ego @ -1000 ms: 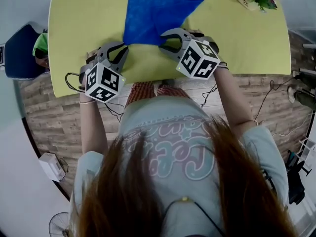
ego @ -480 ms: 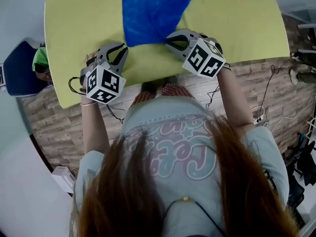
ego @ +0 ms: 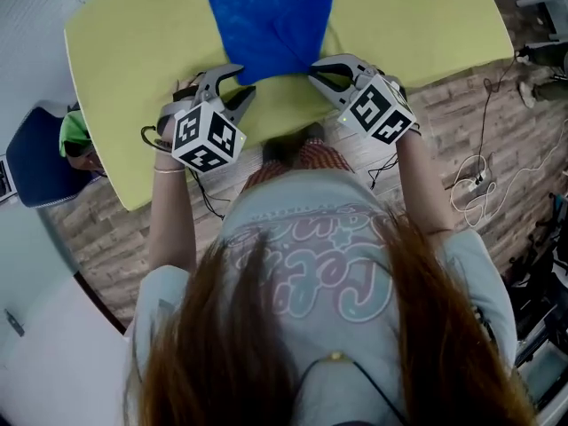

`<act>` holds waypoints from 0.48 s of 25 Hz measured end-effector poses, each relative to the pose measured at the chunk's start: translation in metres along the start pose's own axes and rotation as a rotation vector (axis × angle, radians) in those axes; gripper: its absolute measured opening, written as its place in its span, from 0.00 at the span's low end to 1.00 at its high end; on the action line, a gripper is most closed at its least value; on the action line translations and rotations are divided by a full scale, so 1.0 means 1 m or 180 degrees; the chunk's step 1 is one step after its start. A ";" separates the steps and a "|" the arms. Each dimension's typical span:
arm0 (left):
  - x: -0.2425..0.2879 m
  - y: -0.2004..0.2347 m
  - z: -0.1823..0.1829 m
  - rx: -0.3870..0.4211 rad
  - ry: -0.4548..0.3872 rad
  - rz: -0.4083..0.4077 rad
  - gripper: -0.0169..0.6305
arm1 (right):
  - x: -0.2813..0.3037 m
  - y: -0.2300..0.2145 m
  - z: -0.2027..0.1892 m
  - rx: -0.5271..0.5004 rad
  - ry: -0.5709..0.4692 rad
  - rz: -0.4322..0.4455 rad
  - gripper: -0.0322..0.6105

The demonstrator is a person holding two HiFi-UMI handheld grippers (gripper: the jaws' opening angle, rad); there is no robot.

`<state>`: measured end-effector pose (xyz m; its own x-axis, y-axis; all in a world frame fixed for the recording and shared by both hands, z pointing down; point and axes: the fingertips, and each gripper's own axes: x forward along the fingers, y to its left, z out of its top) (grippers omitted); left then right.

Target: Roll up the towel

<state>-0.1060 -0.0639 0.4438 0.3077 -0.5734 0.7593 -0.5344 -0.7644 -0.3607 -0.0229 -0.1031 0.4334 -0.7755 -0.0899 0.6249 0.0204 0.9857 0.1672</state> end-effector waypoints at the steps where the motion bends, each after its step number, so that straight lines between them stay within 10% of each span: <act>1: 0.001 0.000 0.000 0.0014 0.0009 -0.0085 0.25 | -0.001 0.000 0.000 0.0057 -0.0015 -0.0032 0.10; 12: -0.004 -0.019 -0.001 0.0157 -0.0117 -0.0401 0.06 | -0.015 0.007 -0.009 0.0076 0.0117 -0.0305 0.07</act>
<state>-0.0977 -0.0467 0.4482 0.3991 -0.4817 0.7802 -0.4505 -0.8441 -0.2908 -0.0059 -0.0957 0.4319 -0.7496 -0.1885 0.6345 -0.0680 0.9754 0.2095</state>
